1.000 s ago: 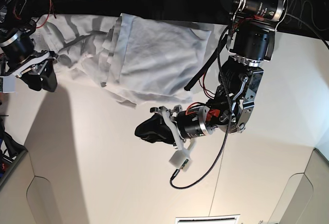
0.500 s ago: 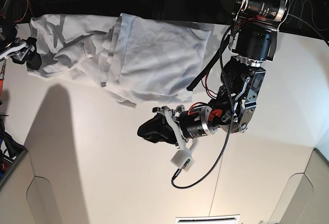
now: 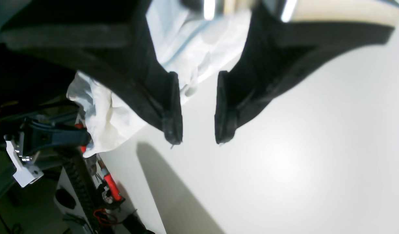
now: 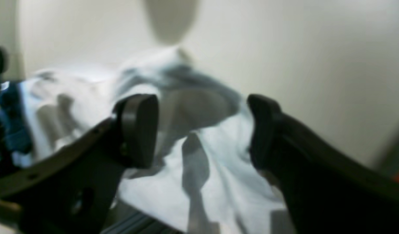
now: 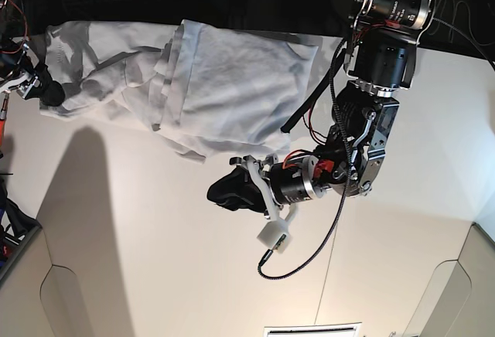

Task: Layout the t-shirt on the table in an organized manner, then fold the t-shirt properly
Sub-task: 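Lay the folded end down and open the left gripper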

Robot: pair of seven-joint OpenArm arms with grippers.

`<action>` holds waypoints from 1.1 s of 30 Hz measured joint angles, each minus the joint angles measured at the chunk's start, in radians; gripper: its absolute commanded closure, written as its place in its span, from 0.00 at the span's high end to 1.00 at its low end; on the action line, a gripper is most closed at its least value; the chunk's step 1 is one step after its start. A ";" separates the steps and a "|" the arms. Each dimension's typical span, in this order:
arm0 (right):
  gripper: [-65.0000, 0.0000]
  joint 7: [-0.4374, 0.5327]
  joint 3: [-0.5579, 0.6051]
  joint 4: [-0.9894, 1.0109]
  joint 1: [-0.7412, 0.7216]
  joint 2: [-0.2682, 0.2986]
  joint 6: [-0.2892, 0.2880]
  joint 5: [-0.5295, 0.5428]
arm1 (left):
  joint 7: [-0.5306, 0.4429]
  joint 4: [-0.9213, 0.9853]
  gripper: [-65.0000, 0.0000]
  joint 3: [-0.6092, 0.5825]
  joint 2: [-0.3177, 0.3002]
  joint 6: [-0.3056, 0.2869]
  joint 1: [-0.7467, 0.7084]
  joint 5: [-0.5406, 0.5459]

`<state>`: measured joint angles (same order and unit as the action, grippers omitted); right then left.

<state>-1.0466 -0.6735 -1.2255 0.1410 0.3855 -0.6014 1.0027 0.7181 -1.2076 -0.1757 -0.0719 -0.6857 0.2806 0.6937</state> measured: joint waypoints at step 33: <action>0.00 -0.013 0.114 -0.001 -0.005 -0.012 0.006 0.026 | 0.416 -0.002 0.17 0.266 -0.195 -0.002 -0.071 0.444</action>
<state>-1.0595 -0.5598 -1.2266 0.1356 0.3737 -0.5957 1.0286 1.1343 -1.2091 0.0902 -0.2668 -0.6876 0.2092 1.1378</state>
